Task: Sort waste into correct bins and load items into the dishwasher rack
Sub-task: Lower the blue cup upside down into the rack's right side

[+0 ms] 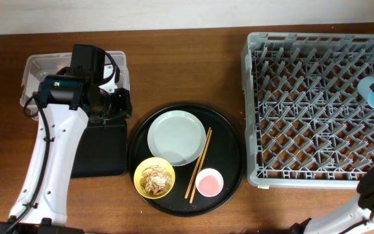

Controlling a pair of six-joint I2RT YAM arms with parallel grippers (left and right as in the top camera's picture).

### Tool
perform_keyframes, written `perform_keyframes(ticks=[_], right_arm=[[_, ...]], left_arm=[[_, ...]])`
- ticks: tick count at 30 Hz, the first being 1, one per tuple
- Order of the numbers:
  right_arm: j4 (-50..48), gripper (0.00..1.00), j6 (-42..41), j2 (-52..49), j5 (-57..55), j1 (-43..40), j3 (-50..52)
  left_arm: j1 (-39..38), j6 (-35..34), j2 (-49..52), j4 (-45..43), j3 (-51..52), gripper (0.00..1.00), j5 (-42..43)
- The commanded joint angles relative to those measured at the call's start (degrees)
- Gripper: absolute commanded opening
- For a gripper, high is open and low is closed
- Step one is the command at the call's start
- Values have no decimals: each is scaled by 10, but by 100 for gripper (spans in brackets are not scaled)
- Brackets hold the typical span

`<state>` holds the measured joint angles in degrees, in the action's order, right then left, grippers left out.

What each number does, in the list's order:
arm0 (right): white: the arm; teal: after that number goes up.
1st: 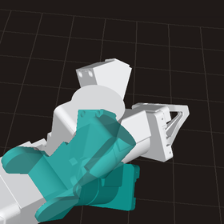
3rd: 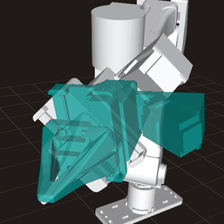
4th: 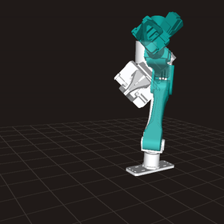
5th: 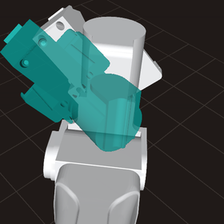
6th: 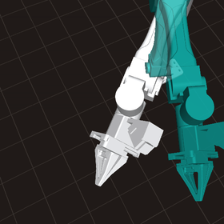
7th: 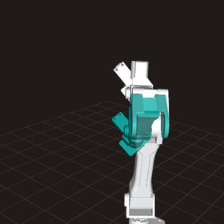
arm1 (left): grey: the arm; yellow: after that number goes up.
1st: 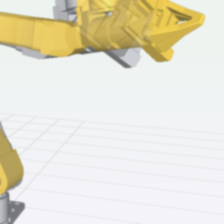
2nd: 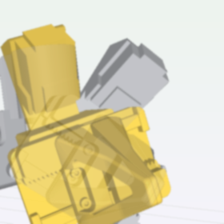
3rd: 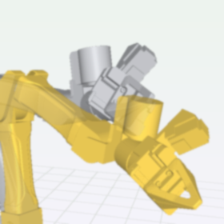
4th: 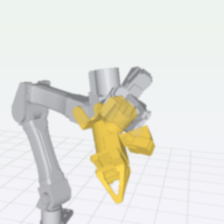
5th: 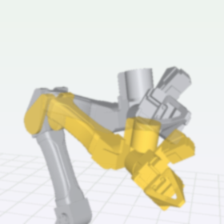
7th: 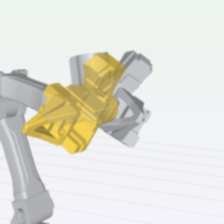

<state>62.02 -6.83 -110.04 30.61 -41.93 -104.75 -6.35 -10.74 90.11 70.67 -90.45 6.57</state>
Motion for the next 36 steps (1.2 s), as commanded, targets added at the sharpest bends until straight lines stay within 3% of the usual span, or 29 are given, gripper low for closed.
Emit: perform_keyframes(ticks=[1,4,7,15,22,25,29,36], right_arm=[[21,4,42,26,88,3,-11],[23,4,86,25,170,3,-11],[32,4,111,25,174,3,-4],[37,5,105,-3,16,2,51],[16,4,105,-3,15,2,80],[31,13,82,-3,-28,2,80],[61,15,33,-3,-114,-10,80],[79,19,20,-3,-114,-54,80]], left_arm=[[1,0,-2,-1,-5,56,-4],[1,0,-2,-1,-5,56,-4],[1,0,-2,-1,-5,56,-4],[1,0,-2,-1,-5,56,-4],[1,0,-2,-1,-5,56,-4],[1,0,-2,-1,-5,56,-4],[1,0,-2,-1,-5,57,-4],[1,0,-2,-1,-5,57,-4]])
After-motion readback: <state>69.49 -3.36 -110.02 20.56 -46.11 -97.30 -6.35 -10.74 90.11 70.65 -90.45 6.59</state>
